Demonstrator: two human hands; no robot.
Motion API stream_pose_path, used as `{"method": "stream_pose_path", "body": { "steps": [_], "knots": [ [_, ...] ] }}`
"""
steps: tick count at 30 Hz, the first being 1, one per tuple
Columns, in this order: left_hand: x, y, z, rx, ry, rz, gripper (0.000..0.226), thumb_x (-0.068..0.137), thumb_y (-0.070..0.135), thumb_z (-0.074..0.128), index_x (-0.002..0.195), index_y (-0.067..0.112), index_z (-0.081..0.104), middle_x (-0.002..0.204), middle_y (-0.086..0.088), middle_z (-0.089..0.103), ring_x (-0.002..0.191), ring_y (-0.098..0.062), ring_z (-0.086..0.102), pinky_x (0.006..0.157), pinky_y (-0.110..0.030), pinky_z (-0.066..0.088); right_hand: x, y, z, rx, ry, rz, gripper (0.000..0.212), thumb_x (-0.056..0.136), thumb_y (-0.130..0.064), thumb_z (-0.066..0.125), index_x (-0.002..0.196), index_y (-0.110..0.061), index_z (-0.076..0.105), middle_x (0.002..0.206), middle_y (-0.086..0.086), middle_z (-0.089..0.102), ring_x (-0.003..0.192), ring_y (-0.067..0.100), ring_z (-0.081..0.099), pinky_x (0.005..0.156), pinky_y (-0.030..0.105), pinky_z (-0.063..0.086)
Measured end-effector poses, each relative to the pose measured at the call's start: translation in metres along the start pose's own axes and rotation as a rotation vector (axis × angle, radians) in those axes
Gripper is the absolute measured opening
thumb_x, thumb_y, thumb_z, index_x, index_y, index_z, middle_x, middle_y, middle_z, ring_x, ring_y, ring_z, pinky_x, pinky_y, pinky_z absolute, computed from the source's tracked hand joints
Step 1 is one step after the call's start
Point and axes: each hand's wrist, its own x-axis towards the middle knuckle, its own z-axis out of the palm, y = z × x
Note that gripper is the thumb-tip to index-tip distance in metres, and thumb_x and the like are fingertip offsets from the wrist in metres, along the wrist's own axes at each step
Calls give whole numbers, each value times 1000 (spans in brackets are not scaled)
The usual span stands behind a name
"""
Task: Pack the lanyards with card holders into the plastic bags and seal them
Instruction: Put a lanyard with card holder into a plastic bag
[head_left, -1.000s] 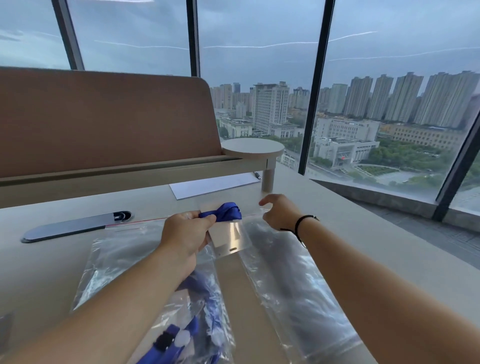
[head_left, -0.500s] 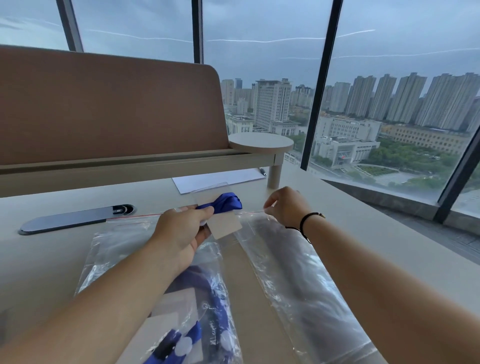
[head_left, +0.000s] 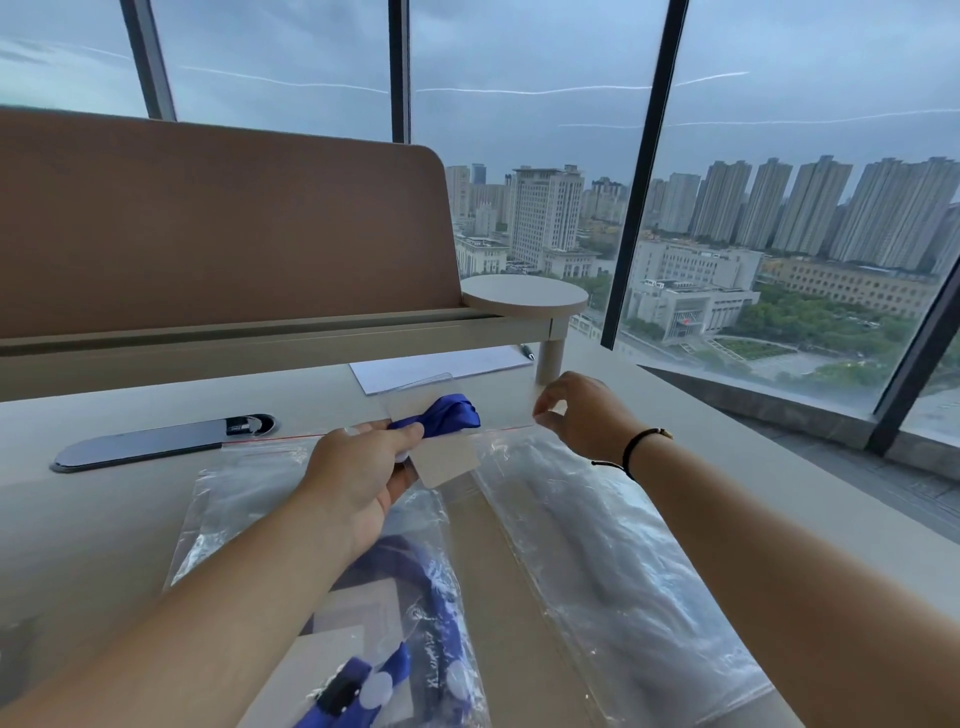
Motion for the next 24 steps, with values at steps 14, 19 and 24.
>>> {"method": "stream_pose_path", "body": {
  "steps": [14,19,24],
  "knots": [
    [-110,69,-81,-81,-17,73,16,95,1,58,79,1,58,80,-11,65,81,-25,70,64,-30,63,-71,-87,-82,94,15,-149,32,95,-35,58,70,-15,62,72,1,68,70,19,65,66,32,51],
    [-182,89,-125,-25,-9,168,27,95,3,58,71,9,48,90,-15,62,77,-22,74,63,-26,61,-120,-172,-89,100,-43,-342,14,87,-18,58,82,-23,71,75,-12,65,65,0,56,65,19,44],
    [-252,94,-163,55,33,200,34,96,2,56,63,5,49,84,-14,71,81,-24,73,72,-30,63,-182,-254,-66,61,-194,-510,29,86,-14,50,100,-29,70,76,-16,61,71,2,52,69,18,44]
  ]
}}
